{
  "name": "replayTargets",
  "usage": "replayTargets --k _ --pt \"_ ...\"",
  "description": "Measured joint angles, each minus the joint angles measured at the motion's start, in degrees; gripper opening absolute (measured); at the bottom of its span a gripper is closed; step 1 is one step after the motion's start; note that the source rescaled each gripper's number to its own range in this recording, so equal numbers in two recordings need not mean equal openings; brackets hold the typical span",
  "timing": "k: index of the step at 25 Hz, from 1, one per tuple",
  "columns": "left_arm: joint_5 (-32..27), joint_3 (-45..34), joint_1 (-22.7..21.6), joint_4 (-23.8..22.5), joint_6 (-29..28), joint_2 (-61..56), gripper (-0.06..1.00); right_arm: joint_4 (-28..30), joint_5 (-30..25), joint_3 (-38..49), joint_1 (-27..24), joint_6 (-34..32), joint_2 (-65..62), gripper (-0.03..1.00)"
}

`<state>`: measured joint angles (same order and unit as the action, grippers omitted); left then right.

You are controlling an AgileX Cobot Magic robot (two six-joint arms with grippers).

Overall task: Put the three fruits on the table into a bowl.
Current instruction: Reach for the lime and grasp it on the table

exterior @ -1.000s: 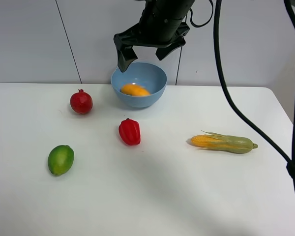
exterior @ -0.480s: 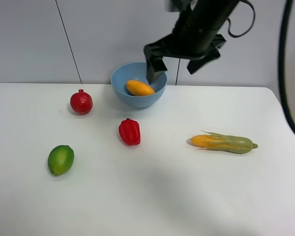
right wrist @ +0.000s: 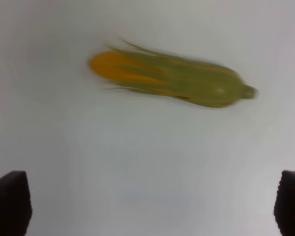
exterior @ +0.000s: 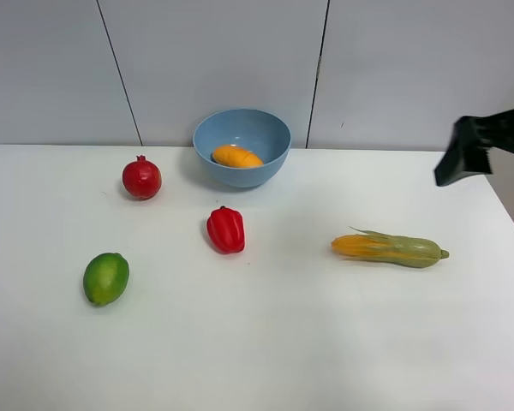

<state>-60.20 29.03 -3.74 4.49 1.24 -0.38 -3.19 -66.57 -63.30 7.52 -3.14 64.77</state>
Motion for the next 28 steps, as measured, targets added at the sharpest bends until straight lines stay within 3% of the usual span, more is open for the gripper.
replayTargets --k 7,16,20,28 --pt "0.00 0.00 0.00 0.00 0.00 0.00 1.00 1.72 -0.24 5.93 -7.98 4.53 -22.40 1.00" --pt "0.00 0.00 0.00 0.00 0.00 0.00 1.00 3.99 -0.11 14.29 -8.31 5.36 -48.24 1.00" --pt "0.00 0.00 0.00 0.00 0.00 0.00 1.00 4.20 3.45 21.60 -8.31 5.36 -57.09 1.00" --pt "0.00 0.00 0.00 0.00 0.00 0.00 1.00 3.85 3.08 33.00 -8.31 4.89 -64.90 1.00"
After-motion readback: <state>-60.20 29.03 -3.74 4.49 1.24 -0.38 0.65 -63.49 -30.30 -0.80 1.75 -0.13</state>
